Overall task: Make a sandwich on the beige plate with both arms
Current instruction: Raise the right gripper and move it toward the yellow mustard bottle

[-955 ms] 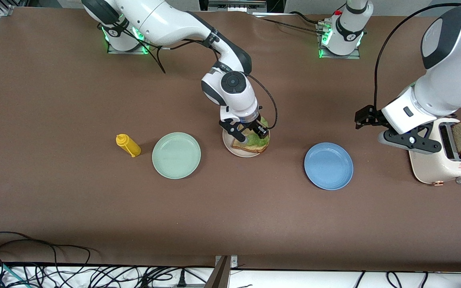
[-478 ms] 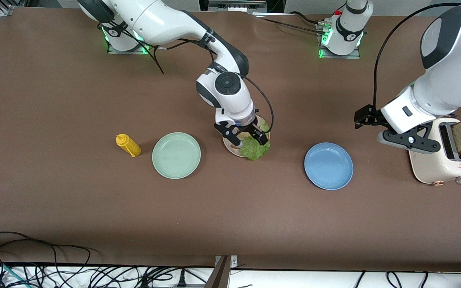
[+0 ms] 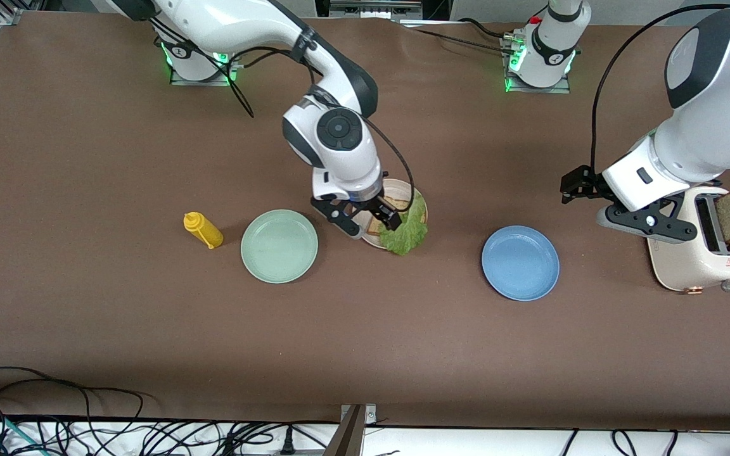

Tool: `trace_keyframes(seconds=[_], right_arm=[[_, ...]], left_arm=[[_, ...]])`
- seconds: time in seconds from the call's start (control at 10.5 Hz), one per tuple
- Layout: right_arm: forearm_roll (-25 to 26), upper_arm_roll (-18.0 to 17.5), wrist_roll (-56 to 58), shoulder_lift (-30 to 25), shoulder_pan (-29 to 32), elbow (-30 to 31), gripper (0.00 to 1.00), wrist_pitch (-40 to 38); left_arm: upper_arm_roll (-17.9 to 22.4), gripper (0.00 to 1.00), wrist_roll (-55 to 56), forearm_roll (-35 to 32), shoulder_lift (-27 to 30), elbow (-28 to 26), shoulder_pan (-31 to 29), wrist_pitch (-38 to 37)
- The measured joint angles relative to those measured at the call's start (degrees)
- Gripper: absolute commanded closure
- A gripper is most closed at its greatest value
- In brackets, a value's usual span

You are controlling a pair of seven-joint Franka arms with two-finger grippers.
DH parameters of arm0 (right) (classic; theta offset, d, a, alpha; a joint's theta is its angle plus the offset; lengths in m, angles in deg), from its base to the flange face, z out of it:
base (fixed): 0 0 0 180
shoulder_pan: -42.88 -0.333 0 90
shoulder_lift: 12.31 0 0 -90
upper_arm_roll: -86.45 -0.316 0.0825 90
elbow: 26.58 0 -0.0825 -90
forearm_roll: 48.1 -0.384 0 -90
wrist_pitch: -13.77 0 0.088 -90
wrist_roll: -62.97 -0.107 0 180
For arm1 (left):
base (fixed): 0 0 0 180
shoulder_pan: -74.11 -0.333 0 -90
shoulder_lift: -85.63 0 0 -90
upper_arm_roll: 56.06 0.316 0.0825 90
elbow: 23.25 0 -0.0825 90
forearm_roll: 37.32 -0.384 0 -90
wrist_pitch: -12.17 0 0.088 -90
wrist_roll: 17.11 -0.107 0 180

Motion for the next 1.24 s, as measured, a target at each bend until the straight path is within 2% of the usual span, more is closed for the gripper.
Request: trace_keyframes(seconds=[0.19, 0.67, 0.96, 1.24], right_arm=[[-2.56, 0.02, 7.62, -3.7, 3.61, -0.01, 0.0, -6.21], [-4.54, 0.4, 23.01, -9.11, 9.71, 0.1, 0.0, -17.27], [-4.77, 0.61, 31.27, -11.93, 14.11, 2.36, 0.0, -19.25], [-4.91, 0.5, 42.45, -17.03, 19.33, 8.4, 0.0, -19.54]], left_arm=[[-0.01, 0.0, 0.0, 0.0, 0.01, 0.0, 0.0, -0.01], [-0.04, 0.0, 0.0, 0.0, 0.02, 0.0, 0.05, -0.02], [-0.06, 0.0, 0.0, 0.0, 0.03, 0.0, 0.08, -0.03], [-0.07, 0.0, 0.0, 0.0, 0.03, 0.0, 0.08, -0.03]])
